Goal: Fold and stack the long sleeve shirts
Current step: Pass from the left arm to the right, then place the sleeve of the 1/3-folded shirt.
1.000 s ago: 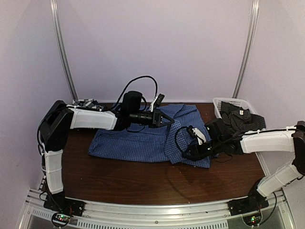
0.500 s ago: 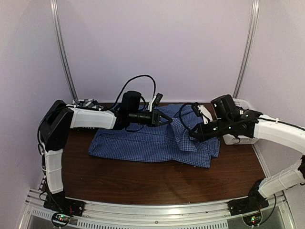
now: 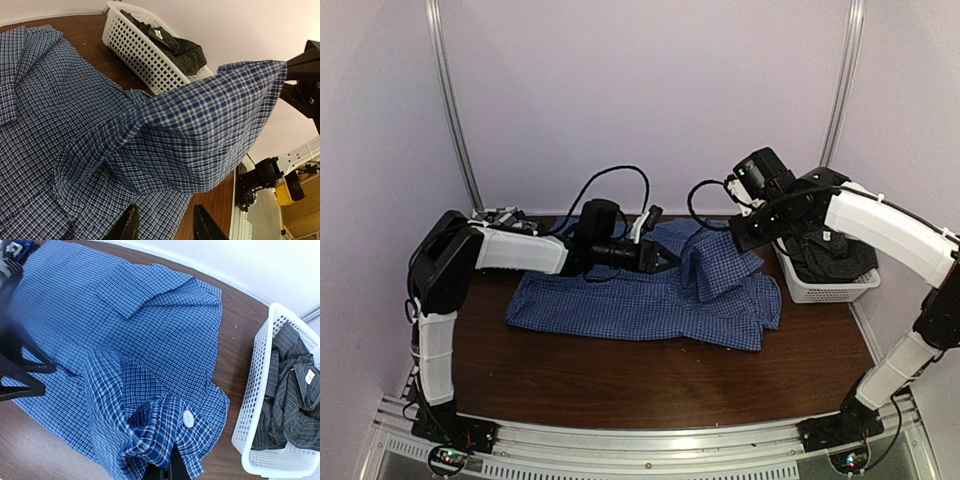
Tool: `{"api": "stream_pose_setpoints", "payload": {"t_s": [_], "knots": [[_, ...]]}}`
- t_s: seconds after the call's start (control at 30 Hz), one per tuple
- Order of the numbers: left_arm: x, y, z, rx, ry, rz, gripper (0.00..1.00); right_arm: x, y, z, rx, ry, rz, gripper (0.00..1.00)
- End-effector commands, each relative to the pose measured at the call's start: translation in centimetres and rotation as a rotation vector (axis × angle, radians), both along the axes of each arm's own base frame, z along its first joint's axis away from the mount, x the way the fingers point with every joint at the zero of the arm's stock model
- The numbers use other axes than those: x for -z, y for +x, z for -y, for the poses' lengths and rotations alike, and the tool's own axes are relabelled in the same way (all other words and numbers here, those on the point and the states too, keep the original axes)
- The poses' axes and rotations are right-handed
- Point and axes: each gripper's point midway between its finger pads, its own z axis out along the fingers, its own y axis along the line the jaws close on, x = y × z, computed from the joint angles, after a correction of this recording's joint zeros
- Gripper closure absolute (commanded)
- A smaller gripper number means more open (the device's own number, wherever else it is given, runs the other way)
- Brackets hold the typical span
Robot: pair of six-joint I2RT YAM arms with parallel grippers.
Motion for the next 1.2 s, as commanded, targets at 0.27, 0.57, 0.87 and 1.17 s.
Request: {"api": "stream_pose_setpoints", "payload": {"t_s": [0.27, 0.57, 0.87, 1.17], "knots": [[-0.2, 1.2, -2.7, -0.130, 0.060, 0.137, 0.48, -1.4, 3.8, 3.6, 0.117, -0.350, 0.099, 1.00], [1.7, 2.9, -5.4, -0.269, 0.226, 0.160, 0.47, -2.4, 6.7, 4.8, 0.227, -0.586, 0.204, 0.98], [3.2, 4.4, -10.6, -0.454, 0.322, 0.113, 0.46, -0.4, 6.1, -1.5, 0.100, -0.548, 0.140, 0.99], [4.6, 4.4, -16.6, -0.642, 0.479, 0.110, 0.40, 3.2, 2.2, -11.1, -0.063, -0.542, 0.099, 0.95]]}}
